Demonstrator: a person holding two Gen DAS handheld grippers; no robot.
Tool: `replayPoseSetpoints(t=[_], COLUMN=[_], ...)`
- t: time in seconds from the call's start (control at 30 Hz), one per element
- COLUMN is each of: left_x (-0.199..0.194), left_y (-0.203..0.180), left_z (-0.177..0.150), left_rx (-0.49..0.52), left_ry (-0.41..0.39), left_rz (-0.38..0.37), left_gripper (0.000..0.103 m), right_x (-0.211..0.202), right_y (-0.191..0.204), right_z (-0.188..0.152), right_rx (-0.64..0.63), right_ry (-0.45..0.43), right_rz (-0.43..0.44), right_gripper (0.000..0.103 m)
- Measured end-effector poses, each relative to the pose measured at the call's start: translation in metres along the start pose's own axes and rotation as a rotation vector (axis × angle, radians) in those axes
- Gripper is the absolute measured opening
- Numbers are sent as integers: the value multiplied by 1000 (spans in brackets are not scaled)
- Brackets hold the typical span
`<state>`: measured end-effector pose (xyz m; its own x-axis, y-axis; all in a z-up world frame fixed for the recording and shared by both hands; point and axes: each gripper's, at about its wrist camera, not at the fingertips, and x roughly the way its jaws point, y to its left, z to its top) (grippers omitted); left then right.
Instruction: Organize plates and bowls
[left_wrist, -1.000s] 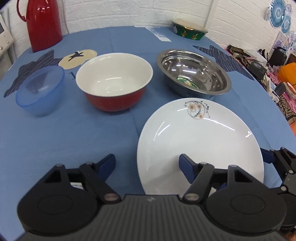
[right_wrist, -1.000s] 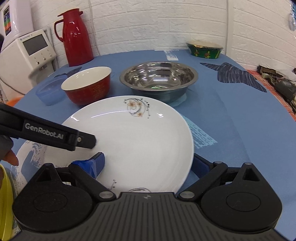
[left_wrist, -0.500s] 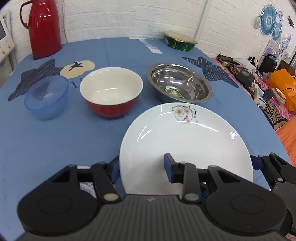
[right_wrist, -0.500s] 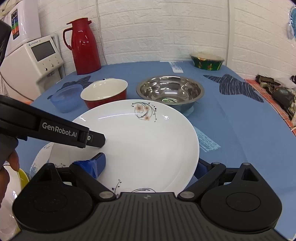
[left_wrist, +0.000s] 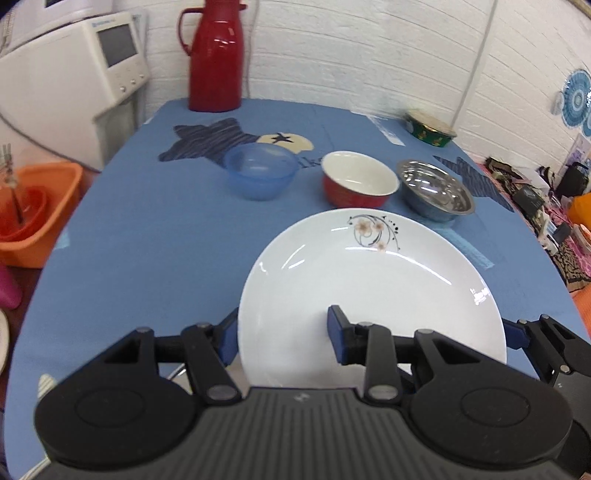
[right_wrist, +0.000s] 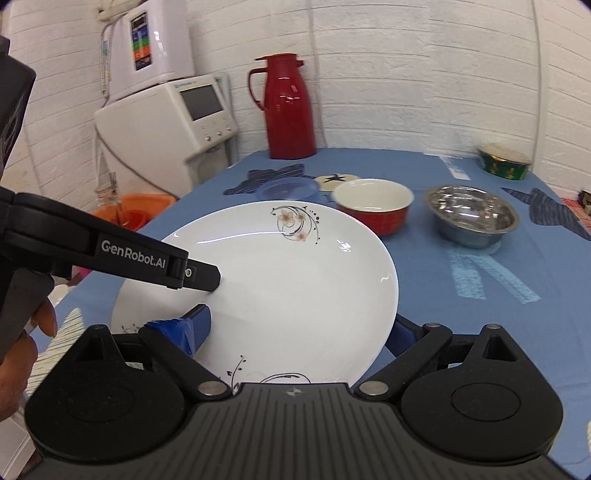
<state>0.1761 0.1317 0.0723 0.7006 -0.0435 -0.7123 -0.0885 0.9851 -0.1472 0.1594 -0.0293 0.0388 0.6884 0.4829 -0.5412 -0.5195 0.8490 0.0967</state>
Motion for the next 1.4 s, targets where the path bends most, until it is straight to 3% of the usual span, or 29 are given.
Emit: replayPoseSetpoints(t=[0.2, 0.37, 0.5, 0.6, 0.7, 0.8, 0.93, 1.17, 1.23, 1.4], left_x=[-27, -25, -29, -29, -36, -45, -50, -50, -47, -40], left_y=[44, 57, 53, 54, 54, 51, 48, 49, 46, 31], left_z=[-41, -66, -79, -83, -85, -81, -75, -69, -67, -62], left_rx=[-51, -84, -50, -35, -16, 3, 8, -25, -28, -1], left_ry=[4, 30, -12, -21, -65, -115, -141, -131, -123, -102], left_rz=[76, 40, 47, 53, 42, 62, 67, 53, 41, 7], left_gripper=[33, 33, 35, 42, 50, 58, 58, 61, 68, 74], right_x=[5, 6, 3, 2, 0, 0, 2, -20, -20, -17], right_y=[44, 58, 65, 67, 62, 58, 68, 44, 39, 9], right_z=[-18, -32, -42, -44, -46, -47, -50, -39, -38, -39], right_rx=[-38, -56, -108, -125, -93, -71, -145, -50, -40, 84], right_ry=[43, 71, 68, 62, 65, 75, 105, 10, 9, 35], right_rz=[94, 67, 41, 36, 3, 23, 14, 16, 2, 30], right_gripper=[84, 84, 84, 84, 83, 83, 83, 83, 83, 83])
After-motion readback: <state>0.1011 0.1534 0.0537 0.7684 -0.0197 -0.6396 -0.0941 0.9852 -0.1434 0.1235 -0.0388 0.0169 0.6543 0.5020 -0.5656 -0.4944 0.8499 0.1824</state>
